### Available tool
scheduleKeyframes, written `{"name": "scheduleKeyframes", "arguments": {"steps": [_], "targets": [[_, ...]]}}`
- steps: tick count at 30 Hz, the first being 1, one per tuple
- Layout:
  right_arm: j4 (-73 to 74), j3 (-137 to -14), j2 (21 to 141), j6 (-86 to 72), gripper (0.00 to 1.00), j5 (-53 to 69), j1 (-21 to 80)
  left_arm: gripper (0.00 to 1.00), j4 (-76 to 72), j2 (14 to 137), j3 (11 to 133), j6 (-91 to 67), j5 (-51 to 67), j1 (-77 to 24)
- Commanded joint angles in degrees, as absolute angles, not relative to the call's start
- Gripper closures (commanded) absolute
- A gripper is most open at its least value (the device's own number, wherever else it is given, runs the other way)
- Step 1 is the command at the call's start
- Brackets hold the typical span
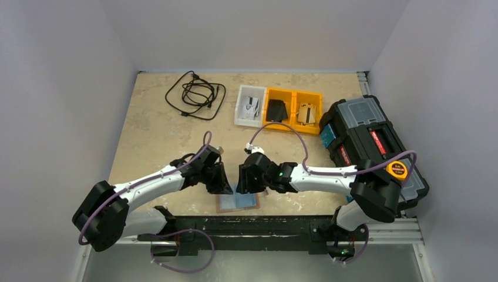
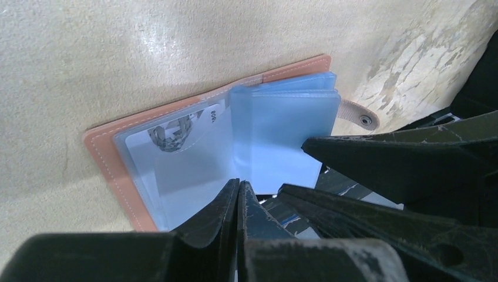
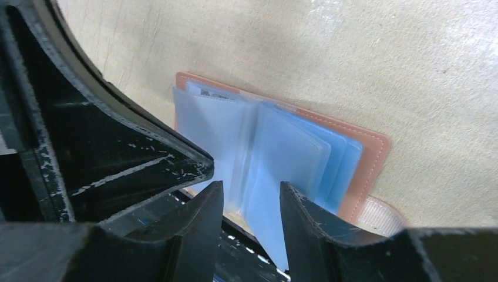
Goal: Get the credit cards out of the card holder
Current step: Remove the credit card from the card holder.
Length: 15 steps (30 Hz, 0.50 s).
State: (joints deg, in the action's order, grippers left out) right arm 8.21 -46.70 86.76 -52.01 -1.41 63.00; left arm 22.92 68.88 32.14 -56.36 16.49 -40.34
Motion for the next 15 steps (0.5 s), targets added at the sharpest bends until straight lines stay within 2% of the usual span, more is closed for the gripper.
{"name": "scheduleKeyframes", "arguments": {"steps": [1,4,10,13,15], "targets": [[9.6,-50.0,87.5,-50.7,0.59,-5.2,64.4,1.0,19.6,70.5,34.1,-55.6,18.5,-40.9],[9.3,-50.0,88.1,-50.4,0.58,-6.2,65.1,1.0,22.4,70.1,35.1,-55.6,15.7,-41.0],[11.5,-54.7,93.5,-49.9,0.53,-10.4,70.4,0.98,38.6,64.0,38.4,-57.2,2.1,-40.2],[15.3,-58.8,97.1,-50.3,0.53,-13.5,72.2,0.92,40.4,61.1,37.7,-57.3,0.9,-38.8],[16.3,-59.8,98.5,-50.8,0.52,-14.3,72.4,0.91,40.8,60.9,37.4,-56.8,1.3,-38.0]]}}
